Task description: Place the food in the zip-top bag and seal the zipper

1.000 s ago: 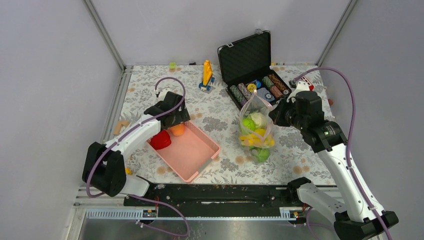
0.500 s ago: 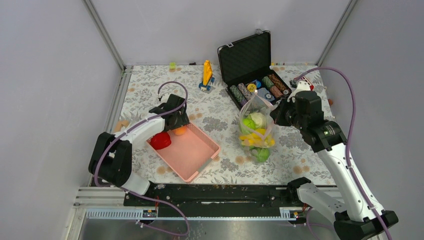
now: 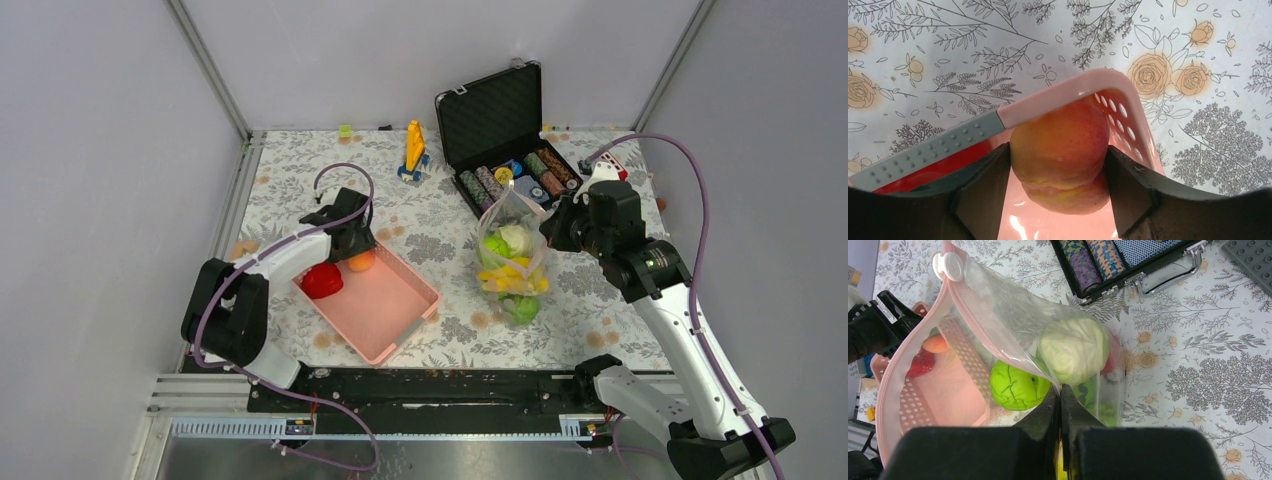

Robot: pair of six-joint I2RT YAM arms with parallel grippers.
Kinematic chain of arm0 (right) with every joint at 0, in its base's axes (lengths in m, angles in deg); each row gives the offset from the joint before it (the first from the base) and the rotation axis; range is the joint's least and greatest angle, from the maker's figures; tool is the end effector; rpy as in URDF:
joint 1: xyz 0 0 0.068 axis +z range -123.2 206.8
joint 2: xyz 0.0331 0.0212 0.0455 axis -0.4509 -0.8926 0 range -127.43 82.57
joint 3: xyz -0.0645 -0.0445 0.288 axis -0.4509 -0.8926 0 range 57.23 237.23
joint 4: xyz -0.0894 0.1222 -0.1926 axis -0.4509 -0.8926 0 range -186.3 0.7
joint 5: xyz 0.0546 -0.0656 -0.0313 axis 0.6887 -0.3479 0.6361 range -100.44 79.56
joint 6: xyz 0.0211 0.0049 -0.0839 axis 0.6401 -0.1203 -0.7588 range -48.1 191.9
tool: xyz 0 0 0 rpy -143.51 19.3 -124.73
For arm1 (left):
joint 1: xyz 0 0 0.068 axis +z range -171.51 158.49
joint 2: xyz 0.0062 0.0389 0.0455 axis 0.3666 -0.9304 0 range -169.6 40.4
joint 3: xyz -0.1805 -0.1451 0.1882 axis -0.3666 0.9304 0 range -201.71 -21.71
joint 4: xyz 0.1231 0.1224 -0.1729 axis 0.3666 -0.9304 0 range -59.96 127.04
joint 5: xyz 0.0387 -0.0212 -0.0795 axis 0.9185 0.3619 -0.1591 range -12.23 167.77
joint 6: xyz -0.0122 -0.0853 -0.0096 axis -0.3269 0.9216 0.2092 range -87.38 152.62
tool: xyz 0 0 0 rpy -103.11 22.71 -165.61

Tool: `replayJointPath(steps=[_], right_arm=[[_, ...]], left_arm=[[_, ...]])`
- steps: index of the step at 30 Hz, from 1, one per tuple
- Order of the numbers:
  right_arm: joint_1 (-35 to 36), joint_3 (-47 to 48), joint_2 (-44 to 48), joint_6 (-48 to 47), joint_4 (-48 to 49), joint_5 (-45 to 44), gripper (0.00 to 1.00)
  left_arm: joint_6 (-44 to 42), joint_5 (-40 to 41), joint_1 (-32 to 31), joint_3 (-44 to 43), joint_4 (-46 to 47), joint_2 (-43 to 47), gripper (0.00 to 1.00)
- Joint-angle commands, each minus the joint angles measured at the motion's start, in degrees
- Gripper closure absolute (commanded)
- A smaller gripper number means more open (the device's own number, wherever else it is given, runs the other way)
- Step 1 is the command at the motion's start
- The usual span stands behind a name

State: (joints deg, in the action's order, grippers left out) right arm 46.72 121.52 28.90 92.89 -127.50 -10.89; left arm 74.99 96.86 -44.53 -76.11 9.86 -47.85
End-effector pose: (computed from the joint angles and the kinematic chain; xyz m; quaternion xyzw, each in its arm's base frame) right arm 0.1824 0.0653 0.3787 0.0100 0.8552 0.1779 0.4867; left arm 0.2899 -0.0960 0.1988 -0.2013 0.9343 0.0019 0.2943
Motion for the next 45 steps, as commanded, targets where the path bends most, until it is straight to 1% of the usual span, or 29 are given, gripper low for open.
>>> replayJointPath(steps=[1,5,13,17,21,23,24,26,30,35,40,45], right_arm=[[0.12,0.04,0.02,-0.01,0.74,-1.48,0.99],[0.10,0.05,0.07,-0.08,0.73,-0.72,0.99],[0.07,-0.13,0.26,0.09,1.02,-0.29,0.99],[0.04,-0.06,0.49,0.32,1.41,-0.18,0.99],[0.03,-0.19,1.34,0.45,1.37,0.22,0.99],[0.04,-0.31,1.46,0.56,1.94,0.23,0.99],[0.10,-0.21,1.47,0.78,1.96,0.30,0.99],[0.08,-0.09,1.50,0.86,1.67,2.24,0.99],[0.05,-0.48,1.66,1.05,1.71,1.50,0.99],[0.06,-0.62,2.26,1.01,1.69,1.72,0.99],[0.11,-0.66,2.31,1.16,1.28,2.06,0.99],[0.10,-0.79,3.12,1.06,1.31,1.36,0.98]], left_arm=[[1.15,-2.69,-0.09,-1.18,-3.95,3.68,0.53],[1.77,-3.13,-0.07,-0.98,-4.94,9.14,0.57],[1.22,-5.73,-0.26,-2.57,-6.40,21.20,0.58],[-0.78,-10.57,-0.84,-6.11,-3.87,25.48,0.58],[-2.03,-15.71,-2.67,-9.56,0.92,27.31,0.58],[-2.62,-18.59,-4.21,-11.47,3.53,27.14,0.58],[-2.96,-21.44,-5.20,-12.35,5.10,26.83,0.58],[-3.60,-22.97,-8.35,-15.01,7.36,26.08,0.58],[-8.04,-22.09,-17.55,-21.26,10.38,23.52,0.58],[-12.12,-22.90,-25.47,-26.56,15.83,18.95,0.57],[-14.49,-23.57,-29.74,-32.14,15.19,12.30,0.57],[-18.24,-25.60,-32.48,-37.81,11.22,6.61,0.52]])
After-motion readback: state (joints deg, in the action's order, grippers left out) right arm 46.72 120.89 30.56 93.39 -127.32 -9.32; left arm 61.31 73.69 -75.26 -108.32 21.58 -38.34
